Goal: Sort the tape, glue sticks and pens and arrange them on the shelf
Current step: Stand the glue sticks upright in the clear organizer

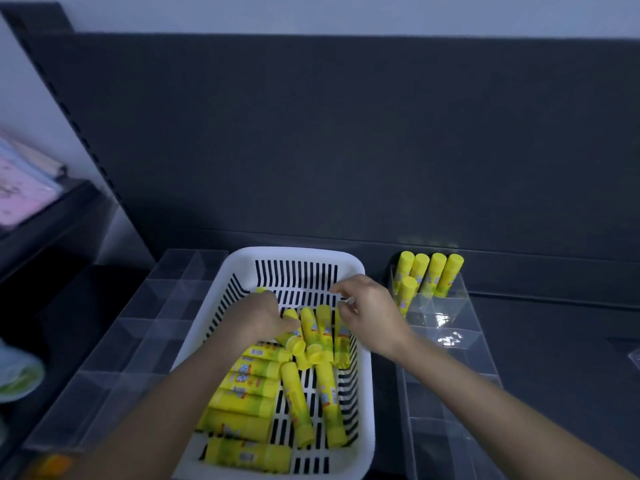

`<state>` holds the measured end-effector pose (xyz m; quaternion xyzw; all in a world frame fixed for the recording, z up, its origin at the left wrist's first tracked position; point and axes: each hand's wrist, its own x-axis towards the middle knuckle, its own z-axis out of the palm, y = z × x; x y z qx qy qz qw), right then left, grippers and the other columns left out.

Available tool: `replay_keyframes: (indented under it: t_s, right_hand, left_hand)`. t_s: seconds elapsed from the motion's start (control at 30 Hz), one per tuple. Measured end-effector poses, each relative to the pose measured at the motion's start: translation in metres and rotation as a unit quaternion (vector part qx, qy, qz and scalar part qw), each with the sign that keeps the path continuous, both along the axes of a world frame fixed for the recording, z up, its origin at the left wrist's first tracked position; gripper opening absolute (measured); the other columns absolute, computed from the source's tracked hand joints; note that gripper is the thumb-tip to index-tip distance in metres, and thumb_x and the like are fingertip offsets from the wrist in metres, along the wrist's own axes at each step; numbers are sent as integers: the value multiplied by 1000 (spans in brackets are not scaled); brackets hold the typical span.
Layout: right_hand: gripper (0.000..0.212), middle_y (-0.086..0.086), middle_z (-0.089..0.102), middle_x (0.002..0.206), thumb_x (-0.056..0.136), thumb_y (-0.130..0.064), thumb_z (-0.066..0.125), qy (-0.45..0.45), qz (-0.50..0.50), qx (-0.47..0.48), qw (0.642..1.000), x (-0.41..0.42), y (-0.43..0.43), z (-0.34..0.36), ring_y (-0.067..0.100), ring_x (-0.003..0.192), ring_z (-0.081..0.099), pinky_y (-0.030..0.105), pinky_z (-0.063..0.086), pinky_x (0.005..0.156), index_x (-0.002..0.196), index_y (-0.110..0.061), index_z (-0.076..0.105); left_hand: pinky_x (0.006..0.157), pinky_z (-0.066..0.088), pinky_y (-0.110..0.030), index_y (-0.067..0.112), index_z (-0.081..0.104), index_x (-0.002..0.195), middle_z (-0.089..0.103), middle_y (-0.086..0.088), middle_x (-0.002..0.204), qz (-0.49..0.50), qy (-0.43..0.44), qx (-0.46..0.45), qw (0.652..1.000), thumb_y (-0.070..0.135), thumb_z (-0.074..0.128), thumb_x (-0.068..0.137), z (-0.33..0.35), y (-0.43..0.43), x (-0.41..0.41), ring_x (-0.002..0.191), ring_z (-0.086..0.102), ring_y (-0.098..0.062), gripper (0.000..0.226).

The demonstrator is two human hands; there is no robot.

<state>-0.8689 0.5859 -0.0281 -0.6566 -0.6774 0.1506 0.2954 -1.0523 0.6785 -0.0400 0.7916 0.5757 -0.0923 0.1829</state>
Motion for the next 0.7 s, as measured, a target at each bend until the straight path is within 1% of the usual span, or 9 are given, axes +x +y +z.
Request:
replay_keyframes:
  t_s: [0.07, 0.1, 0.17, 0.3, 0.37, 0.43, 0.53, 0.6, 0.7]
  right_hand:
    - [33, 8, 58, 120, 89, -7, 53, 3, 1, -30, 1000, -11, 6, -2, 20, 103, 58, 23, 44, 88, 120, -11, 61]
    - [32, 8, 58, 119, 89, -8, 53, 3, -1, -44, 999, -15, 8, -4, 20, 104, 57, 19, 41, 86, 120, -11, 61]
    - [31, 9, 59, 119, 90, -12, 54, -8, -2, -69, 998, -23, 13, -7, 20, 105, 56, 17, 36, 81, 120, -11, 61]
    - [31, 12, 61, 114, 89, -12, 52, -33, 7, -118, 992, -34, 22, -9, 26, 102, 57, 27, 45, 79, 119, -5, 59]
    - [25, 13, 61, 98, 88, -12, 52, -56, 10, -151, 987, -42, 28, -10, 28, 89, 57, 33, 47, 70, 110, -2, 58]
    - [21, 10, 56, 86, 88, -12, 52, -74, 14, -188, 979, -53, 34, -11, 27, 76, 54, 31, 41, 56, 106, -2, 54]
    - [14, 3, 41, 73, 91, -20, 51, -107, 17, -214, 971, -72, 42, -18, 25, 73, 48, 28, 27, 46, 88, -9, 44]
    - [19, 7, 46, 80, 92, -26, 51, -114, 20, -223, 968, -82, 47, -25, 24, 76, 45, 29, 27, 47, 88, -10, 42]
    - [29, 14, 51, 97, 85, -23, 61, -118, 23, -246, 962, -92, 54, -30, 25, 84, 44, 30, 33, 57, 104, -9, 44]
  left_hand:
    - [47, 41, -22, 12, 48, 69, 56, -5, 62, 44, -58, -86, 994, 44, 61, 83, -4, -3, 5, 51, 57, -18, 38]
    - [52, 49, -25, 9, 51, 80, 60, -8, 72, 72, -106, -117, 985, 36, 61, 83, -6, -6, 6, 61, 63, -20, 29]
    - [65, 57, -33, 4, 47, 102, 59, -11, 92, 125, -203, -130, 962, 24, 59, 84, -10, -8, 5, 78, 66, -22, 30]
    - [59, 39, -34, 4, 43, 103, 45, -11, 79, 130, -340, -77, 928, 12, 49, 88, -12, -9, -16, 67, 50, -23, 18]
    - [57, 43, -35, 7, 45, 112, 52, -19, 82, 139, -398, -67, 904, 6, 47, 90, -10, -9, -28, 71, 61, -30, 22]
    - [56, 49, -30, 17, 44, 125, 61, -14, 87, 136, -433, -54, 889, 3, 49, 91, -9, -10, -37, 76, 70, -20, 37]
    - [64, 51, -31, 24, 40, 134, 57, -4, 83, 122, -460, -22, 879, 5, 52, 92, -12, -13, -42, 76, 71, -11, 48]
    - [73, 50, -45, 26, 43, 133, 55, -17, 87, 121, -477, -7, 871, 9, 54, 93, -16, -15, -43, 79, 70, -21, 44]
    - [75, 49, -52, 29, 49, 124, 62, -25, 91, 115, -504, 6, 856, 16, 58, 93, -17, -16, -43, 85, 62, -40, 35]
